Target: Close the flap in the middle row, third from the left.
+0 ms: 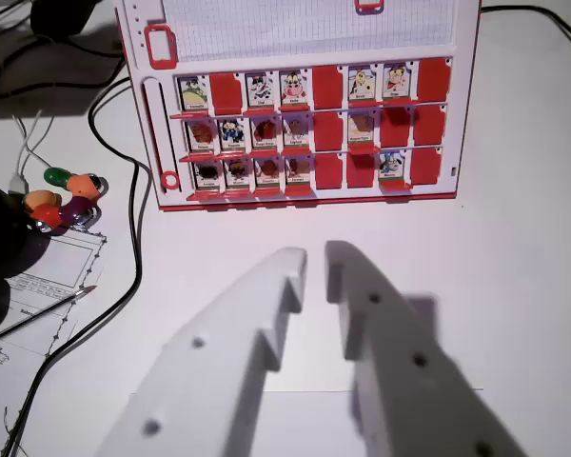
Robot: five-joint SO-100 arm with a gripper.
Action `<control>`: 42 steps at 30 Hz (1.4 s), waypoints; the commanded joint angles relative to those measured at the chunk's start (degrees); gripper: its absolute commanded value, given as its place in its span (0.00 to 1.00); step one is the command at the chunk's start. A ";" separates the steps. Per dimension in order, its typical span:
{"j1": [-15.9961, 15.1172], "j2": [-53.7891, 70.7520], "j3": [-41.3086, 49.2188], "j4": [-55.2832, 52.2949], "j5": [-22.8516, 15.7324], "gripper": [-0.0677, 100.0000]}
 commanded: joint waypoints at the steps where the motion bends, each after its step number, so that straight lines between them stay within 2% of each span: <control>1: 0.09 -0.88 -5.36 0.00 -0.09 0.02; 16: 0.70 -8.79 -13.27 1.41 0.62 0.02; 30: 0.26 -16.70 -16.52 1.85 3.16 0.02; 33: 0.35 -20.04 -17.40 1.58 3.78 0.02; 42: -0.70 -34.72 -27.95 1.32 6.86 0.02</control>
